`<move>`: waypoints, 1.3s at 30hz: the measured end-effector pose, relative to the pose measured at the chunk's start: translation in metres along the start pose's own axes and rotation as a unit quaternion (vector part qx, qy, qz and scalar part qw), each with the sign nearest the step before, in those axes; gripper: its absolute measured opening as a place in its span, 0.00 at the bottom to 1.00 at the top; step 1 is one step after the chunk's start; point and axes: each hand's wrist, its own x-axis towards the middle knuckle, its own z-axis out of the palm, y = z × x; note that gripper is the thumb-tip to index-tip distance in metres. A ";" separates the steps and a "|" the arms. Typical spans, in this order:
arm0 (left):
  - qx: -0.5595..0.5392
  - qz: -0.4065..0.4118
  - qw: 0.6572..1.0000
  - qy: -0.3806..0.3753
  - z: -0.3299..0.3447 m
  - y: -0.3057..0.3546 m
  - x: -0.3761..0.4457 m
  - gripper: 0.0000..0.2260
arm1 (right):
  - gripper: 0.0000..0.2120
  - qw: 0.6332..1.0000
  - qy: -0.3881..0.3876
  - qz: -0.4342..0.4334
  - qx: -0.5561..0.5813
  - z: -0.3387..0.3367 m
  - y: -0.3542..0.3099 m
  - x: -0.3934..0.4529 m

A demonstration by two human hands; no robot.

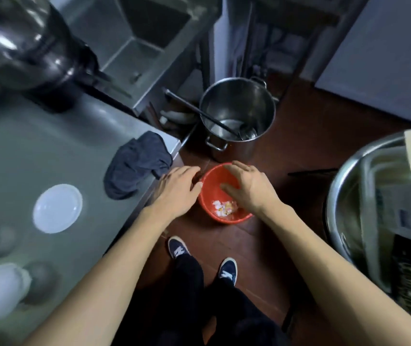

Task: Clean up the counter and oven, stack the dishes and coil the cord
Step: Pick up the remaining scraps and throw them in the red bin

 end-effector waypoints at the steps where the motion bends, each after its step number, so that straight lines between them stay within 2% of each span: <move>1: 0.001 -0.014 1.000 0.017 -0.010 -0.003 -0.007 0.21 | 0.28 1.000 0.012 -0.018 -0.001 -0.008 -0.012 0.001; 4: 0.006 -0.050 0.997 0.056 -0.033 -0.022 -0.031 0.20 | 0.26 0.997 0.037 -0.073 0.005 -0.024 -0.050 0.004; 8: -0.014 -0.091 0.992 0.087 -0.054 -0.050 -0.068 0.21 | 0.22 0.992 0.032 -0.126 -0.005 -0.023 -0.098 0.007; 14: -0.030 -0.160 0.978 0.129 -0.082 -0.106 -0.135 0.22 | 0.27 0.981 0.001 -0.190 -0.021 0.008 -0.169 0.006; 19: -0.048 -0.213 0.961 0.171 -0.097 -0.164 -0.219 0.20 | 0.29 0.970 -0.011 -0.240 -0.034 0.040 -0.255 -0.014; 29: -0.061 -0.292 0.917 0.265 -0.106 -0.282 -0.406 0.18 | 0.25 0.922 -0.009 -0.384 -0.051 0.121 -0.435 -0.091; 39: -0.087 -0.396 0.858 0.316 -0.098 -0.339 -0.549 0.18 | 0.24 0.869 -0.068 -0.487 -0.056 0.187 -0.571 -0.162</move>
